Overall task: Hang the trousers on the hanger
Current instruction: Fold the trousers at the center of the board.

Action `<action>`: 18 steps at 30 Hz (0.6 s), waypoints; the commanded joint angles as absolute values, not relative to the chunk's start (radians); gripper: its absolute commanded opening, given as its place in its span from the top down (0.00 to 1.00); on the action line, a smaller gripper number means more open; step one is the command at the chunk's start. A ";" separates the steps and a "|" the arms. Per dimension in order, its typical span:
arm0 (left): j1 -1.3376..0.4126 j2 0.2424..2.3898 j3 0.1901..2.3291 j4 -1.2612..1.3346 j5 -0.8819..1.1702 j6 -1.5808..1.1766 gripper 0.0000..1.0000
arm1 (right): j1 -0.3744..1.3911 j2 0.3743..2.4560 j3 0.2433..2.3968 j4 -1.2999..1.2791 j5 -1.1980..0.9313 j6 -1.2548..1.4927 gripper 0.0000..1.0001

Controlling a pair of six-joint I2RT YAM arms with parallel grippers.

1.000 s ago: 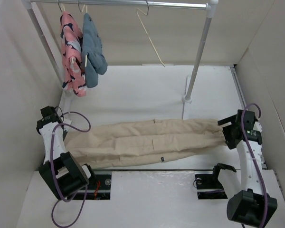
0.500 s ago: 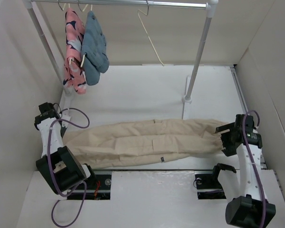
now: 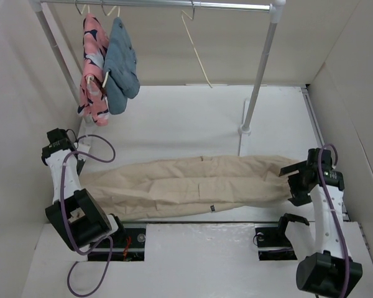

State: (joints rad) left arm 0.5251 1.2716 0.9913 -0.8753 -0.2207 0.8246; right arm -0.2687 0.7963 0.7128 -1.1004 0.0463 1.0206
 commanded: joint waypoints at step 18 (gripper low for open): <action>0.529 1.289 1.088 -0.902 -0.150 0.808 1.00 | 0.083 0.930 0.660 -1.062 0.046 1.420 0.06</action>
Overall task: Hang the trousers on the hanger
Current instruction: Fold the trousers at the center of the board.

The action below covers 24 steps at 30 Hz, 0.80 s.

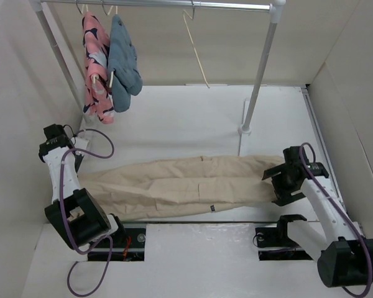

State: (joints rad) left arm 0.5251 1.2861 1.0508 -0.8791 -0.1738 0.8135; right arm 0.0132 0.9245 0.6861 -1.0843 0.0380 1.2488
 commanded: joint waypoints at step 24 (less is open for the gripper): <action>0.529 1.298 1.129 -0.911 -0.170 0.818 1.00 | 0.115 1.069 0.842 -0.981 0.437 1.308 1.00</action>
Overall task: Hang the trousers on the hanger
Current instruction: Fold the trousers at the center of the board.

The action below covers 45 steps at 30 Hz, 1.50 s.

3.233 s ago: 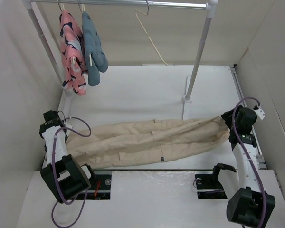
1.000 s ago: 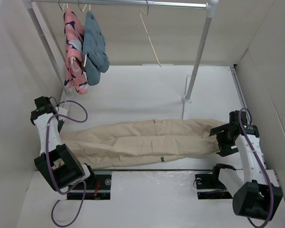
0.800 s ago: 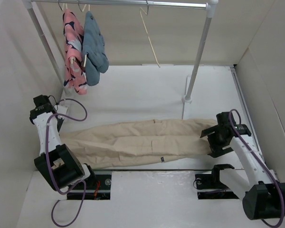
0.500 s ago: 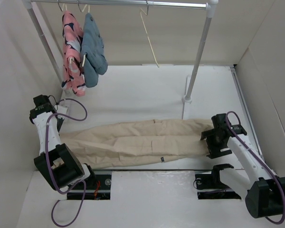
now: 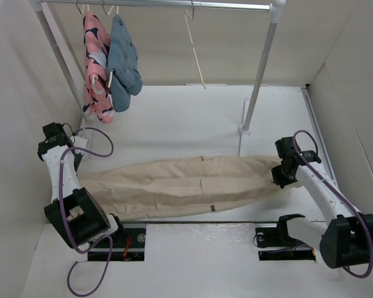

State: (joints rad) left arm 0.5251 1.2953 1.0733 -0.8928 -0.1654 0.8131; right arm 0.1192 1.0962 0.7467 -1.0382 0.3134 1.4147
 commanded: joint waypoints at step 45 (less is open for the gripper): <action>0.580 1.181 1.041 -0.991 -0.362 0.926 1.00 | -0.198 1.115 0.942 -0.679 0.183 0.790 1.00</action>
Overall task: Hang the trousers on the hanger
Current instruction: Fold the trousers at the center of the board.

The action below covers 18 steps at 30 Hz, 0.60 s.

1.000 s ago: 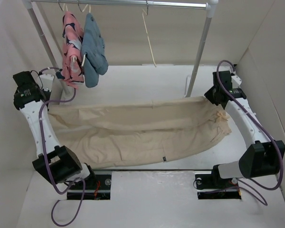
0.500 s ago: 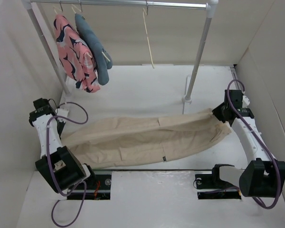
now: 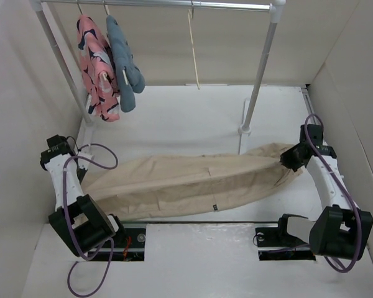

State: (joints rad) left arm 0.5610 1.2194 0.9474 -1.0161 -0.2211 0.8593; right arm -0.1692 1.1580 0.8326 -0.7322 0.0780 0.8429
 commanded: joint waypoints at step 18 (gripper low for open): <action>0.591 1.166 0.756 -0.945 -0.525 0.954 0.89 | -0.305 1.083 0.764 -0.765 0.172 0.896 0.22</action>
State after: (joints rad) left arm 0.5846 1.1690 0.7609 -0.9382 -0.4629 0.9264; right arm -0.2955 1.0996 0.7025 -0.7818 0.0818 0.9005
